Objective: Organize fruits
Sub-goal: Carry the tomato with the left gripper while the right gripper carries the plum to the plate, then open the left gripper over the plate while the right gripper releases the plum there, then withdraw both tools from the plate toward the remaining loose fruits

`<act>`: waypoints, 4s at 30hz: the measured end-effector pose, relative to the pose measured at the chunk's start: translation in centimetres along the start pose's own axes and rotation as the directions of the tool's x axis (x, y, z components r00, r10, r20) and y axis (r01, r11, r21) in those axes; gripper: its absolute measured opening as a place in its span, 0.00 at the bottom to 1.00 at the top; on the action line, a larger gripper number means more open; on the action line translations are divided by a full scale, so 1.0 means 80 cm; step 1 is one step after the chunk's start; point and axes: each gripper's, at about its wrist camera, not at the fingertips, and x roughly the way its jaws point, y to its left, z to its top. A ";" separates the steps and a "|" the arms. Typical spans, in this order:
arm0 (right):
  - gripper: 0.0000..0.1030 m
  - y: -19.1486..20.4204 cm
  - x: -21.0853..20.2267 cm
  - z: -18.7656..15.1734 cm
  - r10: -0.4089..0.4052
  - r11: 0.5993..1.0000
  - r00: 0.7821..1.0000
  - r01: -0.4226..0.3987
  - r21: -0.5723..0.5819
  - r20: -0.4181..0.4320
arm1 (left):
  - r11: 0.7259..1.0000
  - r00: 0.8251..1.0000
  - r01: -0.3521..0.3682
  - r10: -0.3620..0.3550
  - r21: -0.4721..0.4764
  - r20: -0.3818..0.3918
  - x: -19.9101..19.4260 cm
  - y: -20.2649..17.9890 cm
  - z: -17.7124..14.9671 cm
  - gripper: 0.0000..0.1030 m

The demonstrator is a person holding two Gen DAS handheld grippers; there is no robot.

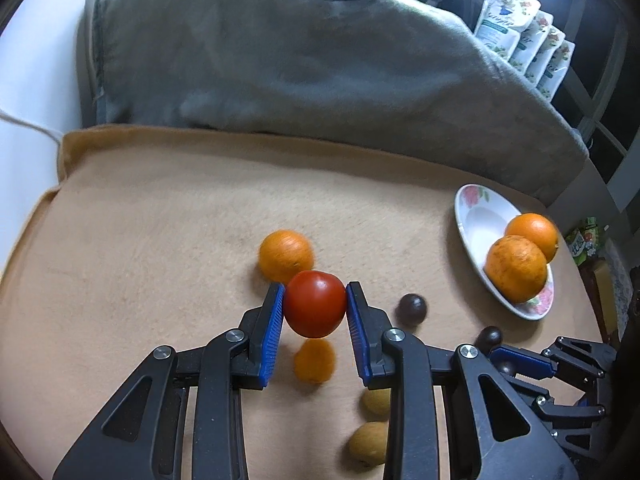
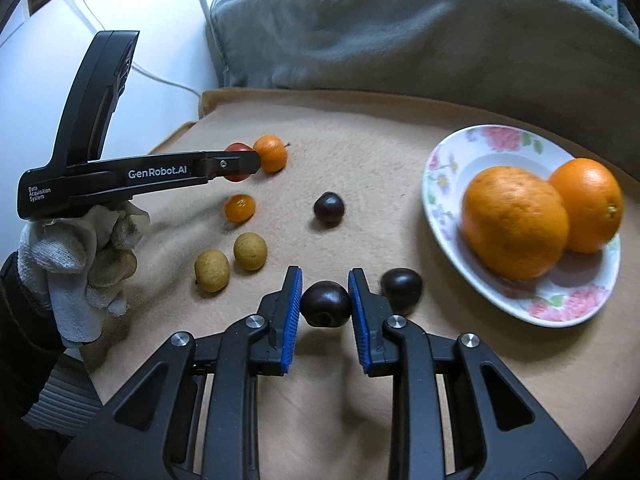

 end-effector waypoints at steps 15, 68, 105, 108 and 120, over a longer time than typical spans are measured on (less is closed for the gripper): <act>0.24 -0.059 -0.061 -0.003 -0.073 0.994 0.994 0.066 0.090 0.077 | 0.991 0.996 0.092 -0.094 0.095 0.010 0.014 -0.084 0.033 0.29; 0.66 -0.136 -0.076 0.005 -0.153 0.976 0.980 0.130 0.176 0.127 | 0.961 0.986 0.168 -0.168 0.218 -0.021 0.066 -0.197 0.081 0.51; 0.87 -0.068 -0.108 0.013 -0.110 0.991 0.976 0.094 0.096 0.188 | 0.970 0.986 0.094 -0.122 0.222 0.112 -0.021 -0.172 0.068 0.77; 0.87 -0.058 -0.107 0.014 -0.098 0.993 0.978 0.083 0.086 0.184 | 0.974 0.986 0.087 -0.114 0.211 0.123 -0.031 -0.162 0.063 0.77; 0.87 -0.025 -0.091 0.020 -0.008 0.999 0.987 -0.001 0.053 0.163 | 0.997 0.992 0.050 -0.057 0.059 0.114 -0.055 -0.058 0.056 0.77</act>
